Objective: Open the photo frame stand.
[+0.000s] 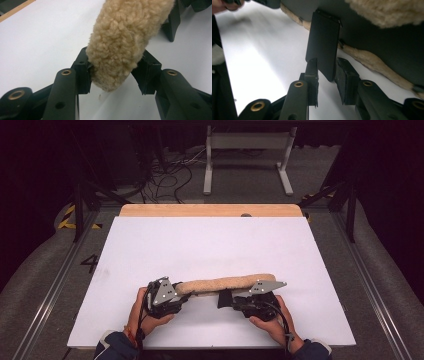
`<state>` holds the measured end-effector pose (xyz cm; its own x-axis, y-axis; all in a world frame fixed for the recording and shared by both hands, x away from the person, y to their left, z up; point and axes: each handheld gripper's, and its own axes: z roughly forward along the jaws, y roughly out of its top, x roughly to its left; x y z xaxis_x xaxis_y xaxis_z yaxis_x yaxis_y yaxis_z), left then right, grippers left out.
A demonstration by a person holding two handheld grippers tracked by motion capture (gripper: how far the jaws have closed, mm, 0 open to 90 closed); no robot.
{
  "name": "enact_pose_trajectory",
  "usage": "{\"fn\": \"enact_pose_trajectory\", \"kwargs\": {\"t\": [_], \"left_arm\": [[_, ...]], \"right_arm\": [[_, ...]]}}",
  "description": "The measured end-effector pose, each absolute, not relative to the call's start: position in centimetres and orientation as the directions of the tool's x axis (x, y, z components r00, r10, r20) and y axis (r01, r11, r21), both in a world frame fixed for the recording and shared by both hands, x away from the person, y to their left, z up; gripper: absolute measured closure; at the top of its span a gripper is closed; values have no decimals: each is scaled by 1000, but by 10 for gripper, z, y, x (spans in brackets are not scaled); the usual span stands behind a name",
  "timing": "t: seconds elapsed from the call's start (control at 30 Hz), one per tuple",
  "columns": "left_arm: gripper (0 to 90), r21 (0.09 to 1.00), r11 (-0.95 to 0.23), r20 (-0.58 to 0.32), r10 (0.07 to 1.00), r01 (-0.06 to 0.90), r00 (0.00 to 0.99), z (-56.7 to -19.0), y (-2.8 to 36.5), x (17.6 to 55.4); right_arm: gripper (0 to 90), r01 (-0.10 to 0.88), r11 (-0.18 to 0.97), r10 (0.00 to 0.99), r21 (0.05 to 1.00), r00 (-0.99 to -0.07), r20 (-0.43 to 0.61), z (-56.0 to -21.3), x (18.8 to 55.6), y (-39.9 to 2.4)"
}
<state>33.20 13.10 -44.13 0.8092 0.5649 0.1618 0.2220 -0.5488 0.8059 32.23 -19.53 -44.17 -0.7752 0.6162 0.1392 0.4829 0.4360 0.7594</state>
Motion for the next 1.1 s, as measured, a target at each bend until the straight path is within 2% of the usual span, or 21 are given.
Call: {"fn": "enact_pose_trajectory", "kwargs": {"t": [0.23,0.4,0.67,0.77,0.97,1.1], "left_arm": [[551,807,-546,153,561,224,814,-441,132,330],[552,810,-541,146,559,226,816,-441,133,330],[550,819,-525,123,553,230,824,-441,137,329],[547,822,-519,114,553,235,825,-440,138,330],[538,828,-506,94,548,241,831,-440,142,330],[488,842,-470,62,570,263,819,-438,150,329]], "right_arm": [[777,390,470,641,792,-768,-2,-428,307,-205],[770,335,489,656,806,-750,-87,-421,299,-211],[826,309,485,685,818,-716,-136,-417,292,-224],[895,302,485,685,821,-715,-141,-416,290,-228],[900,313,475,711,823,-687,-149,-414,294,-234],[900,317,468,724,825,-672,-152,-413,296,-239]]}}
